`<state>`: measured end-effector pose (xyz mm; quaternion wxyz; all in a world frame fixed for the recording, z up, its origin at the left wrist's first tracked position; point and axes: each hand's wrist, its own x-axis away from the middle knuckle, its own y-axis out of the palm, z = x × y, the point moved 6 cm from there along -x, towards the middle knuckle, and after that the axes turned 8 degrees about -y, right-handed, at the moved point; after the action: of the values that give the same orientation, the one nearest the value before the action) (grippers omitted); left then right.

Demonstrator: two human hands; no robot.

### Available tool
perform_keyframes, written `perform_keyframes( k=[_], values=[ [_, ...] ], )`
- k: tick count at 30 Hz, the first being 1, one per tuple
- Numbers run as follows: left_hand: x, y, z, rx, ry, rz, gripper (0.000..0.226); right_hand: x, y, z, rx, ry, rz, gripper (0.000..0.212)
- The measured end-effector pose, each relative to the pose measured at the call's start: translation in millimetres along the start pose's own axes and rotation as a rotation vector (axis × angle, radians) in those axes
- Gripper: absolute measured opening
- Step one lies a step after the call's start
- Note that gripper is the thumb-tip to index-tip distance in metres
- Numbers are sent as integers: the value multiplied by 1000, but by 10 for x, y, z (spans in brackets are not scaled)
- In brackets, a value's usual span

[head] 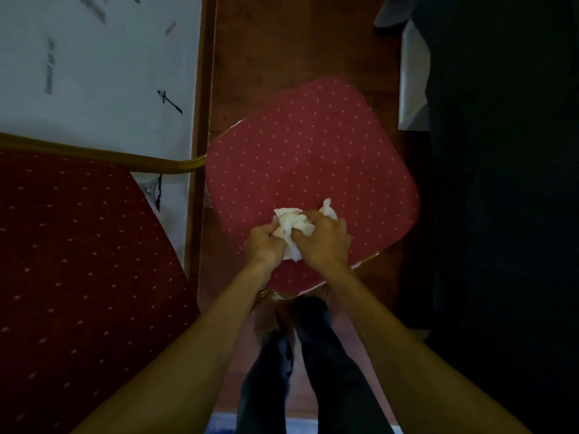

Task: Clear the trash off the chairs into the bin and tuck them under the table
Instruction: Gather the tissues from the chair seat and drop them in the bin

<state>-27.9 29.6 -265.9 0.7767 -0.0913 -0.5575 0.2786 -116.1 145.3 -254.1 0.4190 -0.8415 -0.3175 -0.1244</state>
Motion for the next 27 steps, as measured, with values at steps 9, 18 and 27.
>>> perform_keyframes(
  k=[9, 18, 27],
  values=[
    [480, -230, 132, 274, 47, -204, 30, 394, -221, -196, -392, 109, 34, 29],
    [1731, -752, 599, 147, 303, -281, 34, 1396, -1015, -901, -607, 85, 329, 31],
    [3223, -968, 702, 50, 518, -396, 30, 2763, -1785, -1094, -739, 106, 538, 32]
  ],
)
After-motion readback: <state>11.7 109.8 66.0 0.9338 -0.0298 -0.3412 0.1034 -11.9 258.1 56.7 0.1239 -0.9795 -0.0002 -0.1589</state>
